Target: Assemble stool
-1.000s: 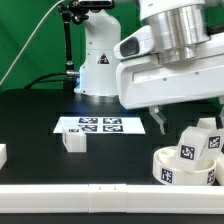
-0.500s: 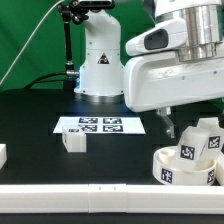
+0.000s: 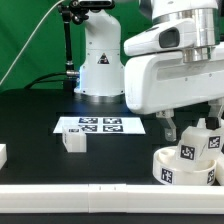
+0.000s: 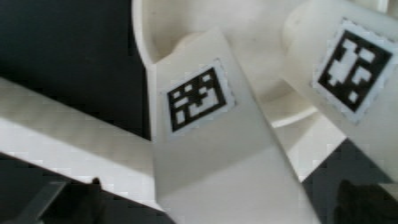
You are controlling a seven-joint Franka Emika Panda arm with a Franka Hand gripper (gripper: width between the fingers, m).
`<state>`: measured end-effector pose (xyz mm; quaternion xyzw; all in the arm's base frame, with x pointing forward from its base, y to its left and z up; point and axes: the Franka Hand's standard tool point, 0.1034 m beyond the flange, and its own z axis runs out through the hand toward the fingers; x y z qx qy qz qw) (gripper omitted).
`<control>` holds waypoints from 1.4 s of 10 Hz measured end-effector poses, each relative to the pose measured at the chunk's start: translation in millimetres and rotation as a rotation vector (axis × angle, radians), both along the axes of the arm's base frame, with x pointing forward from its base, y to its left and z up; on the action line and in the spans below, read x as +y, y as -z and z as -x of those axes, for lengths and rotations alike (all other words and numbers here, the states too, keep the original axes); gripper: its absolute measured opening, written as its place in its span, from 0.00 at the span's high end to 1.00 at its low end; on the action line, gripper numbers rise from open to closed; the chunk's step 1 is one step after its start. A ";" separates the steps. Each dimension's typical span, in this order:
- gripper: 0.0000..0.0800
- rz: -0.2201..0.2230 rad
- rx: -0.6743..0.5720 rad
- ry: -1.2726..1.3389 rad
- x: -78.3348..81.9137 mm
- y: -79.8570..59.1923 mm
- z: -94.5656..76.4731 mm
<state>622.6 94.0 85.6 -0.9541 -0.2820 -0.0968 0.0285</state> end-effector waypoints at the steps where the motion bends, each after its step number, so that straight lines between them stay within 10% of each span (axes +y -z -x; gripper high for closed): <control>1: 0.19 0.015 -0.003 -0.056 -2.3 0.4 0.2; 10: 0.19 0.081 -0.017 -0.267 -5.8 5.7 4.7; 12: 0.53 0.083 -0.017 -0.272 -6.1 9.2 5.5; 14: 0.57 0.085 -0.032 -0.255 -12.8 9.1 2.5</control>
Offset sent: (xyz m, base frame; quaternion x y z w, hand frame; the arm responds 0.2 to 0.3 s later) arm -0.0236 -0.0008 -0.0136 0.0121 -0.0040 -0.2047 0.9788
